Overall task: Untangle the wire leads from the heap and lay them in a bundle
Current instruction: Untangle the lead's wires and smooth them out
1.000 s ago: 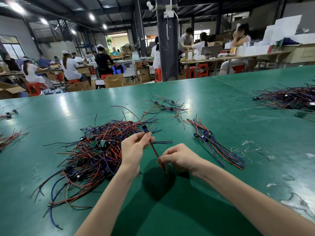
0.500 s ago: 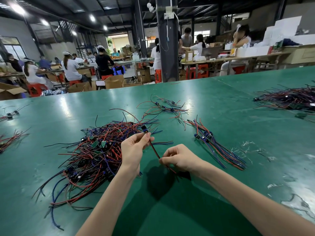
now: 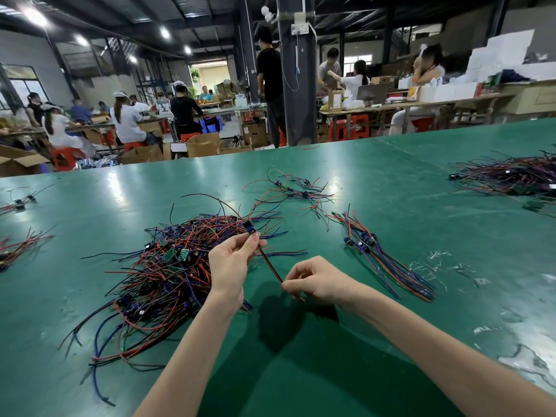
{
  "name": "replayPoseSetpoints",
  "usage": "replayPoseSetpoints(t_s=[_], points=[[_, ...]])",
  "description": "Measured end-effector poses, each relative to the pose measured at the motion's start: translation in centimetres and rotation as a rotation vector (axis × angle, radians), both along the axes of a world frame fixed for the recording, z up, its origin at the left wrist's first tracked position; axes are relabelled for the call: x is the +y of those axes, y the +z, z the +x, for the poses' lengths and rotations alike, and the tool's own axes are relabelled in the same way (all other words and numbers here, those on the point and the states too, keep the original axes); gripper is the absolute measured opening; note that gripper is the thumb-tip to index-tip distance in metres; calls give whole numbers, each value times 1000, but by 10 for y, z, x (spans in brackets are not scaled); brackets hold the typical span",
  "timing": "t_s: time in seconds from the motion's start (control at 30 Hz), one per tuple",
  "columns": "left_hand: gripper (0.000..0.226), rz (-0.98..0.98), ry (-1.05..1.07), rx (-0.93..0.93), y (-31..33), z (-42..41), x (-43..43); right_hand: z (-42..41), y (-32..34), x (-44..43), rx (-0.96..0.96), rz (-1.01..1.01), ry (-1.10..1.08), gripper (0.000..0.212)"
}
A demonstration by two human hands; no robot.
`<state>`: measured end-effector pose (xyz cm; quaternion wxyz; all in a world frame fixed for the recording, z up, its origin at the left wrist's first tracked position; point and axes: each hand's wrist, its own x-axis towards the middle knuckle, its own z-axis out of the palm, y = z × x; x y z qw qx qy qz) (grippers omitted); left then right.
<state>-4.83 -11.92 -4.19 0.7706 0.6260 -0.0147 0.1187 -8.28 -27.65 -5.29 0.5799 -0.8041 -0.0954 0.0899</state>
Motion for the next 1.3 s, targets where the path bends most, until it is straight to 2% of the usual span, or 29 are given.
replayPoseSetpoints(t_s=[0.3,0.43,0.6,0.93,1.1,1.3], points=[[5,14,26,42,-1,3,5,-1,3,-5,28,-19,15,12],[5,26,26,31,-1,2,3,-2,2,-4,-3,-118,28,9],[6,27,33,40,0,2,5,-4,2,-4,16,-57,39,10],[7,-15,57,16,6,0,5,-3,3,-4,92,-118,53,14],[8,-40,61,9,6,1,6,-6,3,-2,120,-72,47,14],[7,-38,101,15,5,4,9,-10,8,-2,7,-32,161,5]])
